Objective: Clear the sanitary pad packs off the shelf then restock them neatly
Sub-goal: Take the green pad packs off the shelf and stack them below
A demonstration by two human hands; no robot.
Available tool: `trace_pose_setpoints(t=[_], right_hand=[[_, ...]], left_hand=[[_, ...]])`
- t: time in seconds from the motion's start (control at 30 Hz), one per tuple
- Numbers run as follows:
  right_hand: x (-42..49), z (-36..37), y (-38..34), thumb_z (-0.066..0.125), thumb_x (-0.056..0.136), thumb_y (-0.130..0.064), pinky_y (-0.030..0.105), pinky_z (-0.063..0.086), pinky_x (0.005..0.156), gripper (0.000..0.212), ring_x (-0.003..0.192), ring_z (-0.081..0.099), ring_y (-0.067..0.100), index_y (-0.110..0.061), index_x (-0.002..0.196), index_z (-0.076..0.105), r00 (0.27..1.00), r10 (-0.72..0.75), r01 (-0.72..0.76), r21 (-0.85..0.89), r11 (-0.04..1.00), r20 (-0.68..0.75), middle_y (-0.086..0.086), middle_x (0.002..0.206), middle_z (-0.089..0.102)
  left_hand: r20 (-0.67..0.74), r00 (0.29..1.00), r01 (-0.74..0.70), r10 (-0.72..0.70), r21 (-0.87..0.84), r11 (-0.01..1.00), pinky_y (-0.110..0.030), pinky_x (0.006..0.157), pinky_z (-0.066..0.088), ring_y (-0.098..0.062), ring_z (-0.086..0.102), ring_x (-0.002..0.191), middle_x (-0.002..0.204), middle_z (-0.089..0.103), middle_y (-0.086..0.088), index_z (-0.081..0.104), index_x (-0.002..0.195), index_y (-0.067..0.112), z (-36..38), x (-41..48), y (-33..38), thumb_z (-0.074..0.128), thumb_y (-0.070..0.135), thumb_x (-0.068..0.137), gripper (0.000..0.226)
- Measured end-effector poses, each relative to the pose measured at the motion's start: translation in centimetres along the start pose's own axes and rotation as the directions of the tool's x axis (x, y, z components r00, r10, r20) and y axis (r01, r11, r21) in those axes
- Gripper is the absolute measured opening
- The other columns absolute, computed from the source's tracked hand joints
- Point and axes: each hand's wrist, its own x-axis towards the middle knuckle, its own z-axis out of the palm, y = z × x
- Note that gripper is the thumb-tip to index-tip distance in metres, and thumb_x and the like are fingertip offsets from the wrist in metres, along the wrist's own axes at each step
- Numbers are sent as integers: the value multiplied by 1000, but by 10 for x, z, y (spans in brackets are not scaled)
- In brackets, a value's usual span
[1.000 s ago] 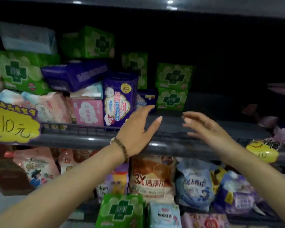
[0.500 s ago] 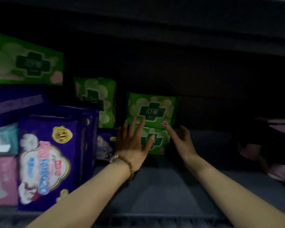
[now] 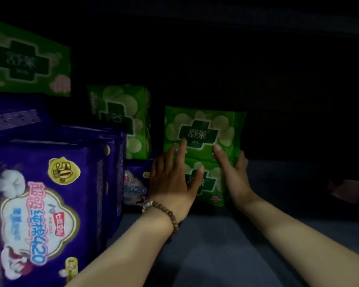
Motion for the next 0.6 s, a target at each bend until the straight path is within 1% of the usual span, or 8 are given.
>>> trace_pose_setpoints(t=[0.1,0.17,0.23,0.3,0.4,0.5,0.53,0.6], right_hand=[[-8,3,-1,71,72,-58,23,52,85,68,102,58,3,-30,122,33,999,-48,47,53,997,20,-8,115,54],[-9,5,-1,70,77,-44,16,53,73,54,91,61,-1,-27,118,38,996,-88,88,58,994,-17,-12,102,60],[-10,4,0,71,75,-45,18,52,74,50,90,64,0,-26,113,45,988,-132,133,8,991,-79,-13,97,63],[-14,0,-2,72,66,-52,20,53,74,56,88,66,1,-24,110,50,982,-149,149,-7,989,-112,-12,96,66],[-23,-23,-10,70,58,-57,29,58,75,68,89,70,13,-19,113,56,987,-92,101,62,993,-128,0,103,70],[-40,-57,-19,71,65,-53,27,59,73,61,91,71,15,-24,117,55,998,-53,49,130,990,26,0,105,72],[-46,-68,-21,75,63,-57,29,58,78,68,94,70,14,-27,120,54,996,-48,42,84,996,76,-2,108,72],[-55,-82,-28,79,59,-59,27,55,82,80,97,69,7,-30,127,49,987,-39,41,-13,999,154,-7,111,70]], left_hand=[[-3,1000,13,-13,-43,999,-32,116,-2,-13,1,144,157,-3,10,-16,146,38,-1,0,0,25,55,95,68],[-9,1000,15,-16,-44,999,-32,115,-1,-14,2,144,157,-1,10,-16,146,38,-2,-1,1,23,57,96,67],[-36,999,29,-31,-60,998,-33,115,4,-13,4,142,156,1,9,-13,147,37,-2,-1,3,23,60,94,69],[-67,996,50,-58,-107,993,-34,115,8,-14,3,142,155,-1,6,-10,148,33,-3,0,5,33,61,91,77],[-99,994,26,-56,-280,960,-36,117,10,-11,0,144,156,-4,8,-9,149,29,-6,0,7,46,69,78,99],[-8,999,30,-41,-540,841,-35,117,20,-6,12,143,157,8,11,-5,148,39,-13,-3,14,48,81,61,110],[30,999,38,-25,-634,772,-30,113,29,-2,25,139,153,22,11,1,147,41,-17,-3,18,50,81,61,106],[82,996,48,24,-770,636,-7,90,42,20,47,111,130,44,25,12,143,42,-23,-2,29,52,74,72,87]])
